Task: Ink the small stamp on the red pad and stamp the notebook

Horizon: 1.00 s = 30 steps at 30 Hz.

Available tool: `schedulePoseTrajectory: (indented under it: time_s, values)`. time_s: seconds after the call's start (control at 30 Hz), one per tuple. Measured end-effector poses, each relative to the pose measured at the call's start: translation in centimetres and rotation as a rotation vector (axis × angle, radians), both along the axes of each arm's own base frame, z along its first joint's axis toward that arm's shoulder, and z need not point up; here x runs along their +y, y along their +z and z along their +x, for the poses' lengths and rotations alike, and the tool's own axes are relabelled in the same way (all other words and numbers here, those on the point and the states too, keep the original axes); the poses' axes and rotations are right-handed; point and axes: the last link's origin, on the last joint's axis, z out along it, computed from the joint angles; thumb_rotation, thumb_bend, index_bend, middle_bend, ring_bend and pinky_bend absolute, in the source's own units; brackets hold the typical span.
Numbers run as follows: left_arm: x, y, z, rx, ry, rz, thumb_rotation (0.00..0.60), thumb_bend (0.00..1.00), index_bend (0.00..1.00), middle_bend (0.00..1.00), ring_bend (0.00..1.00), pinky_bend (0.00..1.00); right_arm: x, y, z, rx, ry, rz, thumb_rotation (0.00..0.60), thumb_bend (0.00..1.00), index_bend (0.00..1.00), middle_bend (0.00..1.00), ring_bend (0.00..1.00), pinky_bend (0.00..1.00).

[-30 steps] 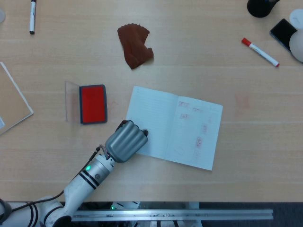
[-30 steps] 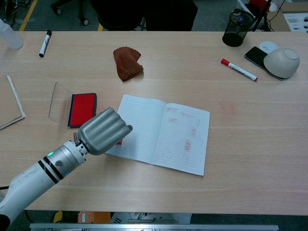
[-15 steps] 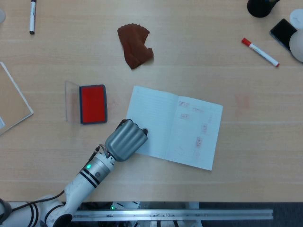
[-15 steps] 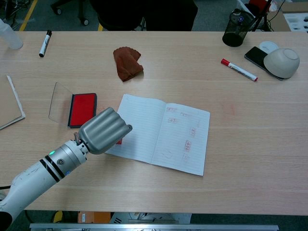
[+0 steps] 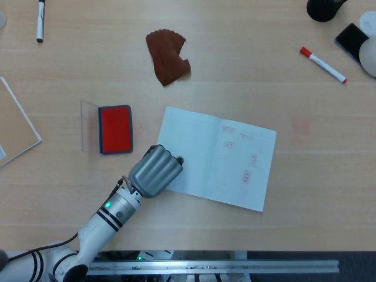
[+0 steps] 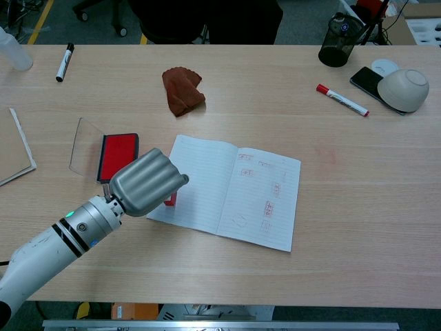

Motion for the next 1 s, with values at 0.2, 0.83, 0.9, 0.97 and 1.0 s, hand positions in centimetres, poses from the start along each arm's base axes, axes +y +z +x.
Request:
schedulePoseTrajectory:
  time_s: [0.2, 0.83, 0.9, 0.97, 1.0]
  values:
    - [1.3, 1.5, 1.4, -0.031, -0.018, 0.045, 0.6, 0.27, 0.59, 0.96, 0.98, 1.0, 0.1, -0.1, -0.1, -0.007, 0.002, 0.0, 0.6, 0.3, 0.15, 0.28, 0.18, 0.22]
    - [2.6, -1.0, 1.0, -0.005, 0.005, 0.048, 0.6, 0.27, 0.59, 0.96, 0.98, 1.0, 0.2, 0.1, -0.3, -0.001, -0.01, -0.005, 0.6, 0.3, 0.15, 0.28, 0.18, 0.22]
    - [2.8, -1.3, 0.9, -0.003, 0.005, 0.05, 0.6, 0.28, 0.59, 0.96, 0.98, 1.0, 0.2, 0.2, -0.3, 0.001, -0.012, -0.008, 0.6, 0.3, 0.15, 0.28, 0.18, 0.22]
    - [2.9, -1.6, 0.8, -0.002, 0.006, 0.051, 0.6, 0.27, 0.59, 0.96, 0.98, 1.0, 0.3, 0.2, -0.3, 0.002, -0.014, -0.009, 0.6, 0.3, 0.15, 0.28, 0.18, 0.22]
    - [3.0, -1.7, 0.8, -0.002, 0.007, 0.051, 0.6, 0.27, 0.59, 0.96, 0.98, 1.0, 0.3, 0.2, -0.3, 0.002, -0.015, -0.009, 0.6, 0.3, 0.15, 0.28, 0.18, 0.22]
